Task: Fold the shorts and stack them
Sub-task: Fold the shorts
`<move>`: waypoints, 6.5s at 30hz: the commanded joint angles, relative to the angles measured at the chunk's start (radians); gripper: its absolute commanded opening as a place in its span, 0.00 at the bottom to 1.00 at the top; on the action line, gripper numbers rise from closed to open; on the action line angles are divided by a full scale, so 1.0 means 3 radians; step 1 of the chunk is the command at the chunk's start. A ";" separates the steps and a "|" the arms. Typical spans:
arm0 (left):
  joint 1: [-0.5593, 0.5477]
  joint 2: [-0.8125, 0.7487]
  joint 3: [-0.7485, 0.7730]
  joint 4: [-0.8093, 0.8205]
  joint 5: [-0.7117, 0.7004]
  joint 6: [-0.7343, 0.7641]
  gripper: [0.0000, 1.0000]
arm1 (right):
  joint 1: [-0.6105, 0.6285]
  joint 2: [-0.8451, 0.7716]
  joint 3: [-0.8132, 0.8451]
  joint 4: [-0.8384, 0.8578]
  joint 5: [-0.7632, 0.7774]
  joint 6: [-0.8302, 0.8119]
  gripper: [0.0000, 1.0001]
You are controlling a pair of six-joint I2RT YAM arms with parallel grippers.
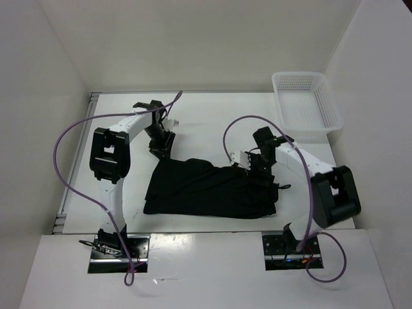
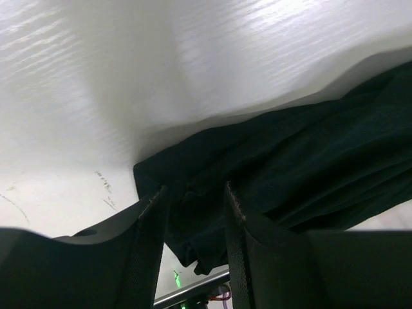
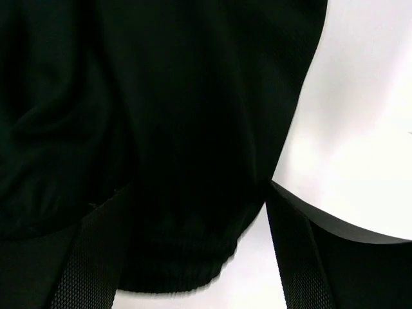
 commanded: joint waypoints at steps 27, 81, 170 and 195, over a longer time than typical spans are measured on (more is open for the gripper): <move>0.0505 0.0141 0.0387 0.0773 -0.0688 0.0013 0.06 | -0.0071 0.1193 0.1040 0.1996 0.0716 0.1151 0.80; 0.0770 -0.0580 -0.1464 0.0191 0.0119 0.0013 0.03 | -0.0220 0.0835 0.0933 0.0656 -0.0843 0.2364 0.56; 0.0699 -0.0478 -0.0395 -0.0868 -0.0433 0.0013 0.01 | -0.1166 0.1087 0.1659 -0.0284 -0.0894 0.0805 0.00; 0.0914 0.0001 0.0759 -0.0383 -0.0162 0.0013 0.46 | -0.0762 0.0294 0.1367 0.0620 -0.0004 0.0825 0.78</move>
